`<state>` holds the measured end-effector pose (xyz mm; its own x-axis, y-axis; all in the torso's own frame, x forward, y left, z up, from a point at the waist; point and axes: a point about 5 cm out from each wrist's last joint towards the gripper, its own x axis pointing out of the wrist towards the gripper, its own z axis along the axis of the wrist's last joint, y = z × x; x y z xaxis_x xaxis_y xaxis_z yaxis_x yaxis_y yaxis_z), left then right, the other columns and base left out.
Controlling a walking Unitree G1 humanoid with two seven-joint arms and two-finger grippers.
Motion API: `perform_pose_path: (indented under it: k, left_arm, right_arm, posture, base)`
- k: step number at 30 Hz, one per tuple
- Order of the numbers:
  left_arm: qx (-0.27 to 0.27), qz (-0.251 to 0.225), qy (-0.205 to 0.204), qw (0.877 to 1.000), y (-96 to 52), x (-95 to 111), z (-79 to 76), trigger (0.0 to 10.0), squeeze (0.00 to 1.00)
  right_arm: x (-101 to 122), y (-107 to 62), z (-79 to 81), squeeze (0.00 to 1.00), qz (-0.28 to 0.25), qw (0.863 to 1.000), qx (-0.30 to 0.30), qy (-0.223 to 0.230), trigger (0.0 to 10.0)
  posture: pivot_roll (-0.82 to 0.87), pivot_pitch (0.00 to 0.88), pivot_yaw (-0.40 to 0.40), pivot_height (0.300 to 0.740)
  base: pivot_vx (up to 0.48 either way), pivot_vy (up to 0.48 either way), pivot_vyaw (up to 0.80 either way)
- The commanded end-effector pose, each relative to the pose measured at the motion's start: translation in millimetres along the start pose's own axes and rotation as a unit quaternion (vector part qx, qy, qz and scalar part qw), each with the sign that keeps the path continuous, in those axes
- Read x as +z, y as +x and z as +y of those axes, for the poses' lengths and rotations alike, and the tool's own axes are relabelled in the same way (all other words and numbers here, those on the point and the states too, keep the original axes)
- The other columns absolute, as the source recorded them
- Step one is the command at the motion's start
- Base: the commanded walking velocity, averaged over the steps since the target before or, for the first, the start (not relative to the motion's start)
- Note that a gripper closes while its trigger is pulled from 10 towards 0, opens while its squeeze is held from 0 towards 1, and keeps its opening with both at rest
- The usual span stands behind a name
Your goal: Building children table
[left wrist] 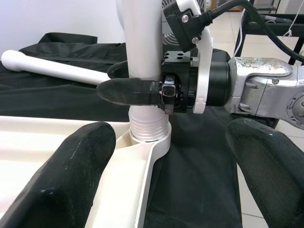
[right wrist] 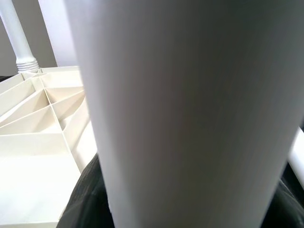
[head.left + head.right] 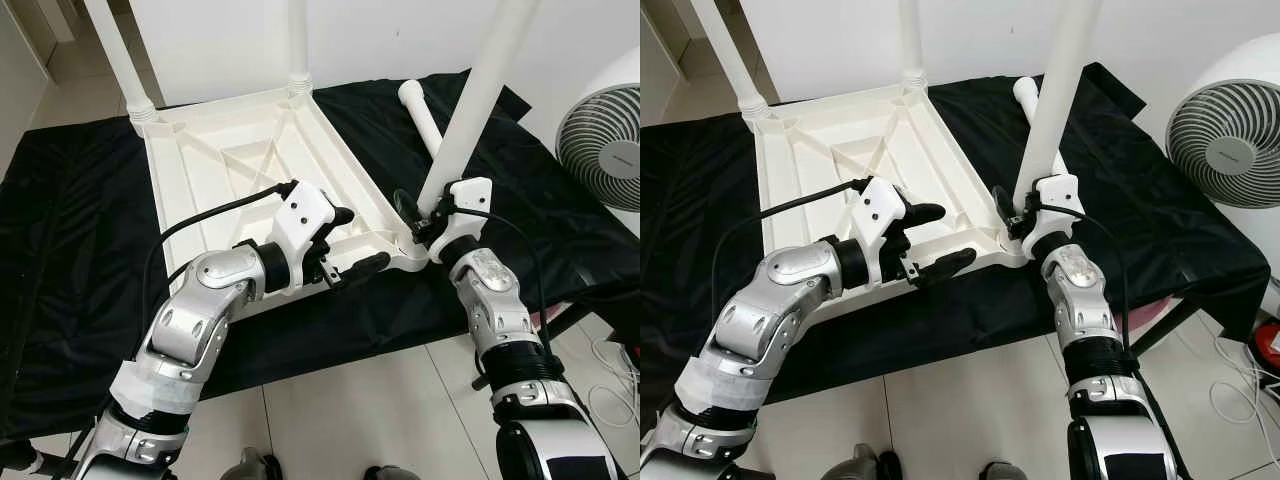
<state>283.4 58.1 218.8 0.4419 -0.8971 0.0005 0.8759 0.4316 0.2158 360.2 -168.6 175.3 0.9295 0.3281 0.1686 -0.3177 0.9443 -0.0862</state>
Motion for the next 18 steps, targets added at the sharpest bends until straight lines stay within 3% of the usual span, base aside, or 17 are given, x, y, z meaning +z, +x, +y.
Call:
perform_pose_path:
  k: [1,6,13,18]
  left_arm:
    - [0.043,-0.001,0.008,0.999,-0.2,3,4.3,10.0,0.00]
    - [0.043,-0.002,0.008,0.999,0.2,3,3.6,10.0,0.00]
    - [0.044,-0.003,0.008,0.999,0.1,4,2.3,10.0,0.00]
    - [0.045,-0.004,0.007,0.999,-0.1,4,1.5,10.0,0.00]
  right_arm:
    - [-32,-10.9,-0.3,0.00,0.075,0.997,-0.016,0.027,10.0]
    - [-35,-10.2,0.1,0.00,0.083,0.996,-0.018,0.039,10.0]
    - [-38,-17.0,6.3,0.00,0.046,0.998,-0.017,0.048,10.0]
    - [-41,-25.0,3.3,0.00,0.014,0.996,-0.056,0.074,10.0]
  posture:
    - [-0.06,0.085,0.063,0.740]
    - [-0.06,0.084,0.058,0.740]
    - [-0.06,0.086,0.051,0.740]
    - [-0.06,0.086,0.051,0.740]
  base:
    - [0.000,0.000,0.00]
    - [0.000,0.000,0.00]
    - [0.000,0.000,0.00]
    - [0.000,0.000,0.00]
